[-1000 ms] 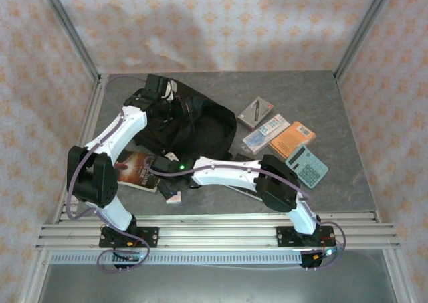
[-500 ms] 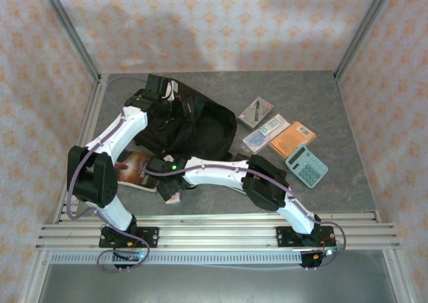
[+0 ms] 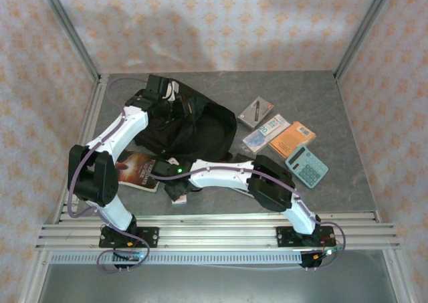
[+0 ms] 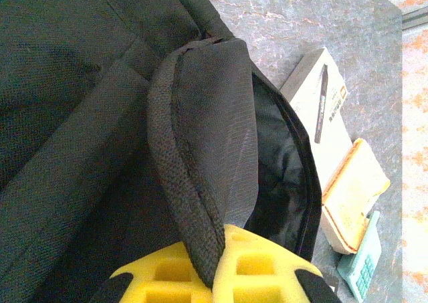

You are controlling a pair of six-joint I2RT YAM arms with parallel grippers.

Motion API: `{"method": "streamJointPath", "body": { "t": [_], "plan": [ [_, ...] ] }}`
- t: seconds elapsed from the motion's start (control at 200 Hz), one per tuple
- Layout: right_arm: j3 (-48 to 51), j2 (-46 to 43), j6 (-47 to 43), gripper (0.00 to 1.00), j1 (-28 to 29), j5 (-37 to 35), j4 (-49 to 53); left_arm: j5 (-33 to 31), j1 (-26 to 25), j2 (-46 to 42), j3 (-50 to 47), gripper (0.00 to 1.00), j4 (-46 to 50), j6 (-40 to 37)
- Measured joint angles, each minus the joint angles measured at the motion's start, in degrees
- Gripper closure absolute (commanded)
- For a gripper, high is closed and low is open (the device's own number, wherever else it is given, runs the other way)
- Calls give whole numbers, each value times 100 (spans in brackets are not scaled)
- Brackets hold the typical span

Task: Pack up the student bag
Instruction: Move the personal item to the bottom-center of the table.

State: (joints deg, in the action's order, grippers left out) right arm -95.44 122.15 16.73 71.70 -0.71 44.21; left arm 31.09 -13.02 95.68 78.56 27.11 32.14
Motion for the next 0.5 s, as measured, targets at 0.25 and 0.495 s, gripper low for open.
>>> {"method": "streamJointPath", "body": {
  "t": [0.25,0.495],
  "plan": [
    [87,-289,-131,25,0,-76,212,7,42,11,0,100,0,0],
    [-61,-411,-186,0,0,352,337,24,63,11,0,100,0,2]
  ]
}}
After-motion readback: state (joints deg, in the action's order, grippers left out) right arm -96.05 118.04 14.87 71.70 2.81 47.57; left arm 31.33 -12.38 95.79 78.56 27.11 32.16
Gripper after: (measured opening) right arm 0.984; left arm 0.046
